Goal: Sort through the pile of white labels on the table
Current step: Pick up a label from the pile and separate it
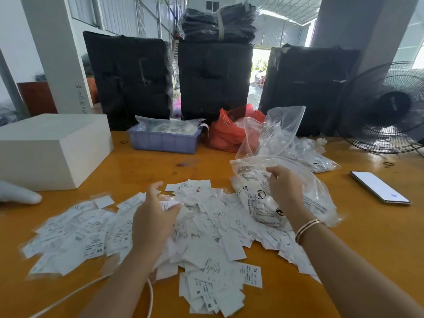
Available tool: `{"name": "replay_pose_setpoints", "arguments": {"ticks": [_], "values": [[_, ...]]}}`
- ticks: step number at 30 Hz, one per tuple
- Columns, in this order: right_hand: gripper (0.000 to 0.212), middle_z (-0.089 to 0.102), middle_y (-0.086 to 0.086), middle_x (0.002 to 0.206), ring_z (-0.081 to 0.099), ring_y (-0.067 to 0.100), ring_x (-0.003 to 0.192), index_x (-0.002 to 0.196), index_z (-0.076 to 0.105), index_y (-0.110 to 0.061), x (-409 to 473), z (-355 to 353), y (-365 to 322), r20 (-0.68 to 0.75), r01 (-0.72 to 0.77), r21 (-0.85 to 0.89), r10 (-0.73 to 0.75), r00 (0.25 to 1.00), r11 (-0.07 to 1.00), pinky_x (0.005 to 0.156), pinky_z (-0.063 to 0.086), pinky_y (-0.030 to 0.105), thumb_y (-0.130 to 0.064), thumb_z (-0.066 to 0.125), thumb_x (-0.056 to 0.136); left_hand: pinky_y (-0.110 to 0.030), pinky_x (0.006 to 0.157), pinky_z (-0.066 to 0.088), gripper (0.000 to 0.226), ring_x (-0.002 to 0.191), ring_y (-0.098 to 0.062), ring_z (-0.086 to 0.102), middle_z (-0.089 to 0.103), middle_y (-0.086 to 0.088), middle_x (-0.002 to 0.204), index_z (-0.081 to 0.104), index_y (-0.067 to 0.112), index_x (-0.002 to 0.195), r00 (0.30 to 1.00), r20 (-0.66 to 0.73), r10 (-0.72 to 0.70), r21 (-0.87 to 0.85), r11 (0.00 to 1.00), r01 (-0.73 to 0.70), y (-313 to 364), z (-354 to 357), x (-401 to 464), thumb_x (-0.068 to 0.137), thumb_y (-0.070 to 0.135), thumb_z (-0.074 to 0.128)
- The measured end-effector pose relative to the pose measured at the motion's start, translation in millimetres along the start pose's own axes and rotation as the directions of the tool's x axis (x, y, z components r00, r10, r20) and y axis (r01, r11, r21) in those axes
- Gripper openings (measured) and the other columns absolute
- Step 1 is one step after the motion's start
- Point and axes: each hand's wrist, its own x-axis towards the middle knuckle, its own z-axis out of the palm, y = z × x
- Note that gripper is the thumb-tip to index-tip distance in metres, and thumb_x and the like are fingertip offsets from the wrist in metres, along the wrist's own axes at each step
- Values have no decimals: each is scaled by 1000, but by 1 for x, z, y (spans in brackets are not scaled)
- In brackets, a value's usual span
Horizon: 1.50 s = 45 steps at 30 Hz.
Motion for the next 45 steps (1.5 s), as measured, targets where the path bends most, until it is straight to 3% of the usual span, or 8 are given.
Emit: {"name": "replay_pose_setpoints", "arguments": {"ticks": [4, 9, 20, 23, 27, 37, 41, 45], "values": [[28, 63, 14, 119, 56, 28, 110, 116, 63, -4, 15, 5, 19, 211, -53, -294, 119, 970, 954, 79, 38, 26, -9, 51, 91, -46, 93, 45, 82, 115, -28, 53, 55, -7, 132, 33, 18, 142, 998, -4, -62, 266, 962, 61, -10, 0, 4, 76, 33, 78], [19, 65, 13, 89, 56, 26, 80, 89, 68, -3, 8, 12, 26, 255, -52, -344, 147, 956, 937, 66, 41, 28, -17, 55, 91, -53, 99, 35, 68, 129, -34, 37, 40, -13, 142, 45, 16, 136, 994, -92, 59, 360, 933, -22, -9, -1, 5, 77, 28, 76], [35, 46, 12, 56, 38, 21, 53, 57, 52, 3, 5, 12, 37, 44, -9, -140, 16, 999, 990, 49, 28, 29, -8, 50, 90, -25, 92, 28, 24, 114, -14, 51, 64, 9, 110, 66, 24, 110, 822, 234, 519, 111, 826, -553, 3, 18, -19, 88, 15, 63], [40, 43, 5, 50, 27, 12, 45, 52, 41, -14, 4, 3, 31, -70, 3, -18, -4, 998, 1000, 45, 20, 24, -7, 50, 90, -25, 92, 28, 22, 112, -13, 51, 65, 9, 107, 67, 24, 108, 819, 244, 519, 80, 831, -551, 4, 19, -20, 89, 15, 62], [11, 61, -12, 73, 50, -7, 63, 85, 68, -15, -17, -9, 1, -198, 176, 225, -132, 971, 958, 59, 39, 8, -16, 59, 92, -28, 92, 36, 23, 110, -14, 54, 66, 7, 107, 68, 20, 109, 823, 194, 533, 37, 835, -549, 6, 20, -19, 88, 11, 63], [11, 60, -22, 75, 57, -9, 70, 86, 56, -27, -87, 15, -38, 363, 320, 430, -486, 795, 844, 64, 45, 9, -18, 59, 92, -5, 90, 29, 60, 113, 23, 35, 38, 40, 117, 35, 43, 132, 854, 274, 443, -184, 895, -406, 9, 23, -23, 81, 74, 44], [11, 60, -23, 75, 55, -10, 72, 89, 58, -30, -87, 21, -35, 352, 341, 417, -496, 794, 842, 62, 40, 7, -20, 58, 92, -16, 81, 47, 25, 93, 7, 53, 59, 22, 91, 62, 33, 108, 883, 209, 420, -154, 906, -394, 6, 22, -19, 84, 37, 66], [13, 62, -20, 79, 59, -6, 76, 97, 60, -31, -86, 22, -34, 270, 264, 411, -394, 879, 872, 62, 42, 9, -21, 52, 96, -4, 72, 42, 5, 88, 8, 54, 66, 14, 85, 67, 28, 88, 935, 157, 317, -221, 934, -280, 5, 21, -19, 87, 24, 66]]}}
